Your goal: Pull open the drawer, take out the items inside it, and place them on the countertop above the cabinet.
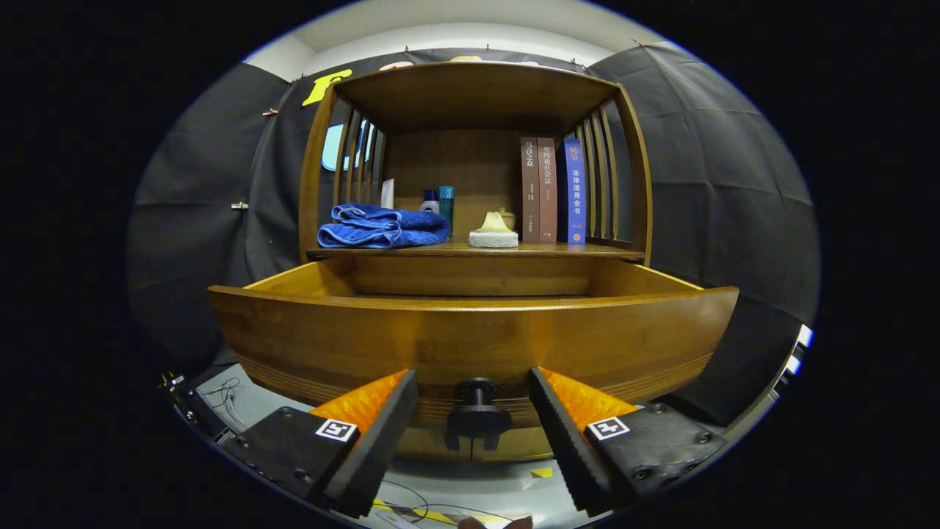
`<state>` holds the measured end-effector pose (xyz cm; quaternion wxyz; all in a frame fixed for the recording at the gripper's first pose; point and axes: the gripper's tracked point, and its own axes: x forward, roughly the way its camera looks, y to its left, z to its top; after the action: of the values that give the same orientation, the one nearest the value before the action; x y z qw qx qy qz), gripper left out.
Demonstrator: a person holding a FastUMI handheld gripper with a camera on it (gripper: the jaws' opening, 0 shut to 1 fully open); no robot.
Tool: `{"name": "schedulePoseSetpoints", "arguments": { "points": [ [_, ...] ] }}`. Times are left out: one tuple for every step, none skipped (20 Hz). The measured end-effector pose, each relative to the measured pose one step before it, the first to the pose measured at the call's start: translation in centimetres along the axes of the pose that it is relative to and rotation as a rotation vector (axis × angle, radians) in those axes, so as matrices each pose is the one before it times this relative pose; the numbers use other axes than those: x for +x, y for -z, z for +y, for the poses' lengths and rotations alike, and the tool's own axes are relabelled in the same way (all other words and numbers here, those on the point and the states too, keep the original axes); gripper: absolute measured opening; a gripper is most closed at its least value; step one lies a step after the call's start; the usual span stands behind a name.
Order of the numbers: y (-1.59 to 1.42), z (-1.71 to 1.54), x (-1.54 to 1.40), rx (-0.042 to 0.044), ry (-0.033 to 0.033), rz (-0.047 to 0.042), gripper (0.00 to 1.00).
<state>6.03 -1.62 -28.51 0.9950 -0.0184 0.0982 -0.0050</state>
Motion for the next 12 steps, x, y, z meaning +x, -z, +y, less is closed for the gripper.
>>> {"name": "schedulePoseSetpoints", "arguments": {
  "points": [
    [0.006,-0.02,-0.03,0.00105,-0.00003,0.00569,0.98],
    [-0.146,-0.004,0.117,0.00057,0.00015,0.00231,0.98],
    [-0.044,0.006,0.309,0.00417,0.00085,0.00725,0.98],
    [-0.056,0.006,0.342,0.00363,-0.00143,0.00664,0.98],
    [-0.233,-0.004,0.539,-0.0009,-0.00246,0.00094,0.98],
    [-0.128,-0.004,0.589,-0.00399,-0.00158,0.00355,0.98],
    [-0.254,-0.007,0.587,-0.0002,-0.00056,-0.00484,0.98],
    [-0.354,0.037,0.536,-0.00486,0.00062,-0.004,0.98],
    [-0.489,-0.025,0.648,-0.00434,0.00122,-0.01402,0.98],
    [0.314,0.056,0.582,-0.00365,0.00215,0.02243,0.98],
    [-0.321,-0.016,0.692,-0.00551,-0.00048,-0.00881,0.98],
    [-0.044,-0.04,0.744,0.00074,-0.00036,0.00559,0.98]
  ]
}}
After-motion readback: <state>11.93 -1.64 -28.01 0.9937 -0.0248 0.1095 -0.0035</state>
